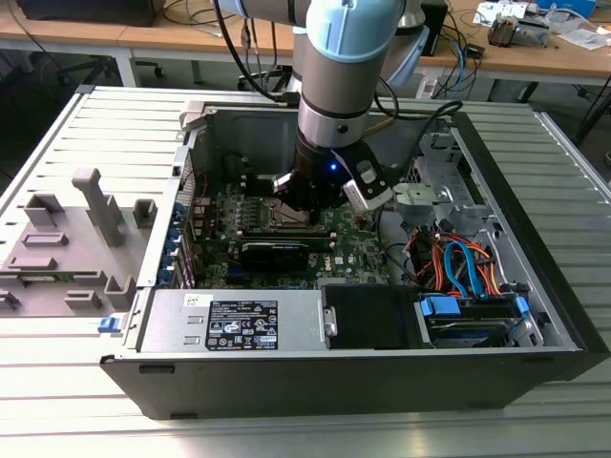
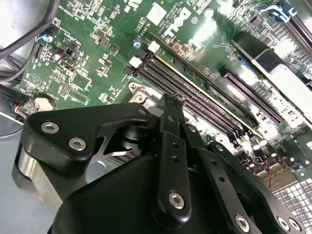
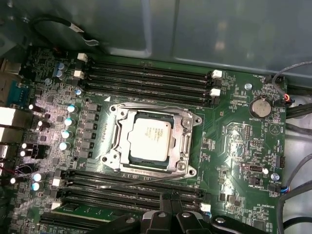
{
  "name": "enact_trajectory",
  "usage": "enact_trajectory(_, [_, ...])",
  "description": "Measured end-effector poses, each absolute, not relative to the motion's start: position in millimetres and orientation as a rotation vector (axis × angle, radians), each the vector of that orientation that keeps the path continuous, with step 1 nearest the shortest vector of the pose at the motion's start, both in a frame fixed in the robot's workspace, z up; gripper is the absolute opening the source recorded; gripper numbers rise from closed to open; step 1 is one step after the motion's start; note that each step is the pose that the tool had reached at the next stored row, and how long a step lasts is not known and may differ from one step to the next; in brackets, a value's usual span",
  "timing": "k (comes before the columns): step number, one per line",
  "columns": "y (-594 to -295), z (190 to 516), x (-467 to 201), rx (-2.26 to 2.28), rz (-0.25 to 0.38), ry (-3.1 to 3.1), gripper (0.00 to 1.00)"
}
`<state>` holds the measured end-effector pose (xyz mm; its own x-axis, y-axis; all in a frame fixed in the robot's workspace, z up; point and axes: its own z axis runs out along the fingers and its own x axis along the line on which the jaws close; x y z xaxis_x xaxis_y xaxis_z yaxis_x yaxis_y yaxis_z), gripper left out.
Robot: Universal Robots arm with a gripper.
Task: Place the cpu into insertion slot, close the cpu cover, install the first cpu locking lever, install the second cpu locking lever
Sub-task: 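Install the second cpu locking lever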
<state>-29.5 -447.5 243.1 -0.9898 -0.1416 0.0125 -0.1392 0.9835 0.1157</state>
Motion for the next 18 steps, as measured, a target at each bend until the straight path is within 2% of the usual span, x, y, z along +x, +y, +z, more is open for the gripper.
enact_trajectory(18, [-460,243,-30,0.220,-0.179,-3.108,0.11])
